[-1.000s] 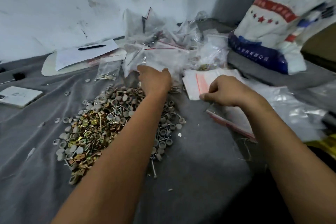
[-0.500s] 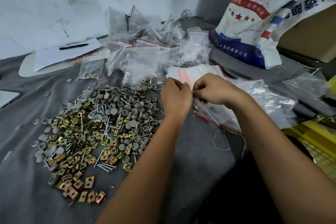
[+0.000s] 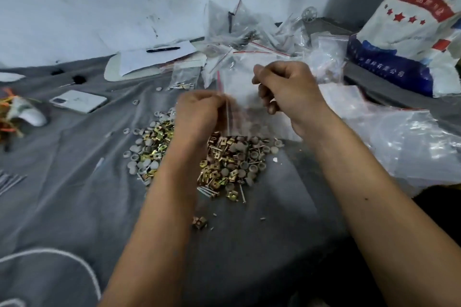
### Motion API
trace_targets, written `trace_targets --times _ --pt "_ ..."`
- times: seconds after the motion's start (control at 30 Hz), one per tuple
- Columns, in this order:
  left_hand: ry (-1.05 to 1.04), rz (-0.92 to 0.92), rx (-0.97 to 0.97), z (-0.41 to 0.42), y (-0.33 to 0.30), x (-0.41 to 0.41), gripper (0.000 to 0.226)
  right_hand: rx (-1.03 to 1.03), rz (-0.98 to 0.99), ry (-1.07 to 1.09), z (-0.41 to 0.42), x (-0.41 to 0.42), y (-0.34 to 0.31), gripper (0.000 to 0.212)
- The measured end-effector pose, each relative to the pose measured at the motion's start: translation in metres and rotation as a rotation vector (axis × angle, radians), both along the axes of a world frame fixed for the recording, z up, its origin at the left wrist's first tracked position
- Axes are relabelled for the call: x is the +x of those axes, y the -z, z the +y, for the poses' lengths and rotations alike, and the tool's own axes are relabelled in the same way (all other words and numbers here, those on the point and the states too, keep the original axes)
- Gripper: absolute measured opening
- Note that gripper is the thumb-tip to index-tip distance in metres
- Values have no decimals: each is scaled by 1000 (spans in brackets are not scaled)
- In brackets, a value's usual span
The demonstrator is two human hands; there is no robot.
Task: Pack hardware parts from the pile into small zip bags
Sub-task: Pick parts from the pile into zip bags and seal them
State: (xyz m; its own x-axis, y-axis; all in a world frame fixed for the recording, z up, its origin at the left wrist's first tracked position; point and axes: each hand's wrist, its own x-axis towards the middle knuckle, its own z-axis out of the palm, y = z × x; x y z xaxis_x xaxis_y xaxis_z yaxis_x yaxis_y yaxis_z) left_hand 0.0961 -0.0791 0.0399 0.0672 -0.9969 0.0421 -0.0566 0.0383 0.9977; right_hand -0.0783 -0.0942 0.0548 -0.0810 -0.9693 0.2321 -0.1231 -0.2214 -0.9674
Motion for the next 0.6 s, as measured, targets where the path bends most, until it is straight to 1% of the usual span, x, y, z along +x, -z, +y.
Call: trace_targets --times 0.03,0.13,0.17,0.23,0.27,0.3,0.33,0.37,0.4,0.47,0.53,0.6 --pt "-92 -25 -9 1 0 25 34 -16 20 -28 1 12 0 28" --pt "-452 -92 -78 13 3 104 30 -13 104 -127 7 55 6 27" --pt "-552 -67 -110 19 2 126 29 -8 124 -158 9 68 8 26" --pt "-740 58 -179 33 -5 165 30 -11 112 -241 14 92 14 25" --pt "-840 53 -232 40 -8 182 33 -12 97 -283 17 101 16 23" --pt "-930 -8 -292 46 -10 195 33 -12 87 -327 19 111 18 21" --pt "-985 -99 -346 49 -11 200 29 -11 79 -365 20 118 19 18" --pt "-989 -195 -393 48 -11 198 23 -12 73 -397 21 124 19 18" --pt "-951 -308 -420 47 -10 188 19 -13 69 -421 21 129 20 21" --pt "-814 -523 -377 42 -3 154 15 1 55 -426 18 134 24 30" --pt "-632 -661 -337 39 13 117 11 23 53 -373 15 133 31 38" --pt "-502 -793 -331 39 32 92 9 13 123 -279 11 129 42 42"
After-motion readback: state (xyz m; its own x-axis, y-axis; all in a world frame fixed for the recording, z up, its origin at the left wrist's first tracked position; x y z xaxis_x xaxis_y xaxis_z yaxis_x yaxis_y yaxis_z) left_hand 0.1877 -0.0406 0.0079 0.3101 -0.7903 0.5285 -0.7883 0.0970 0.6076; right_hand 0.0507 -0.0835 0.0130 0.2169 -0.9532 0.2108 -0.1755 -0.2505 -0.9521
